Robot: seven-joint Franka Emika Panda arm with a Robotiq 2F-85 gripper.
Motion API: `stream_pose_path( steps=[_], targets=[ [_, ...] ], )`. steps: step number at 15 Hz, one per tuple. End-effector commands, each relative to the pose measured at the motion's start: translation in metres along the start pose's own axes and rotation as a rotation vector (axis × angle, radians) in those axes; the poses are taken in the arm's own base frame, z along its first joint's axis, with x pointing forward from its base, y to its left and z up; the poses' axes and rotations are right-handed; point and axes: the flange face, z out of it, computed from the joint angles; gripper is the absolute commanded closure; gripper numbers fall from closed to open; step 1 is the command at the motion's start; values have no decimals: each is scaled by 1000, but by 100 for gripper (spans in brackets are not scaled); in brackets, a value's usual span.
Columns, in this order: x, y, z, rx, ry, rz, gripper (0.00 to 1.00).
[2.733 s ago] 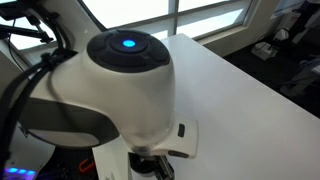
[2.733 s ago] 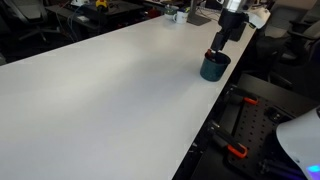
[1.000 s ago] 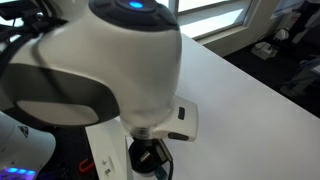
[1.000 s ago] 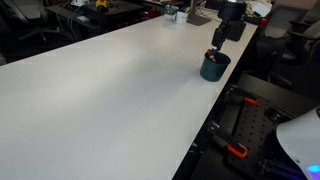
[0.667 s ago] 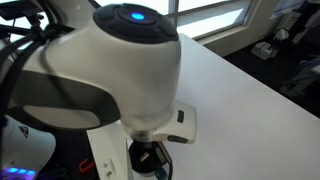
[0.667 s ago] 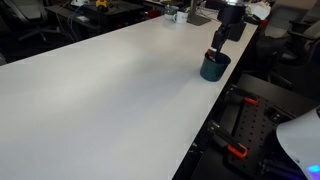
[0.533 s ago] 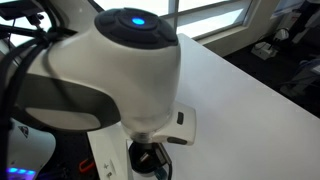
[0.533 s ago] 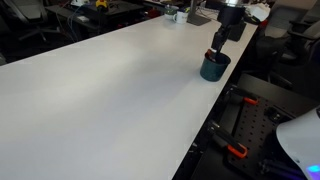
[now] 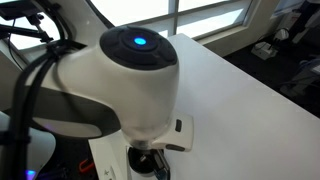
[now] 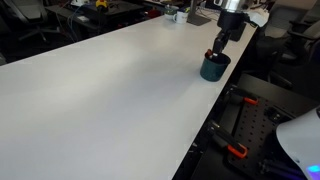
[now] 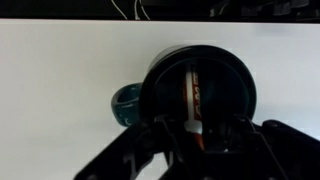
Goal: Place the marker on the table
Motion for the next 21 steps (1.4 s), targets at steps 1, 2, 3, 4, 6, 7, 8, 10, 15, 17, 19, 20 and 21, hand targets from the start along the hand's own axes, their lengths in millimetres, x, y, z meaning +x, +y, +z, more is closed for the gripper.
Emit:
stream_pose_path(
  steps=[1,2,3,4,6,7,8,10,15,17,19,20,21],
  targets=[
    [-6,8,7,-21,13,-23,58],
    [-8,11,8,-25,13,-34,58],
    [-10,14,9,-31,18,-46,58],
    [-11,18,10,-40,25,-73,61],
    [-14,23,11,-47,32,-114,67],
    [-16,26,12,-46,30,-127,76],
    [-19,27,13,-44,25,-138,87],
    [-22,29,13,-31,17,-155,100],
    [-26,31,13,-20,9,-177,95],
    [-25,30,12,-13,10,-167,95],
    [-22,26,8,-7,19,-155,95],
    [-20,24,6,-5,21,-151,95],
    [-19,23,5,-6,22,-146,95]
  ],
)
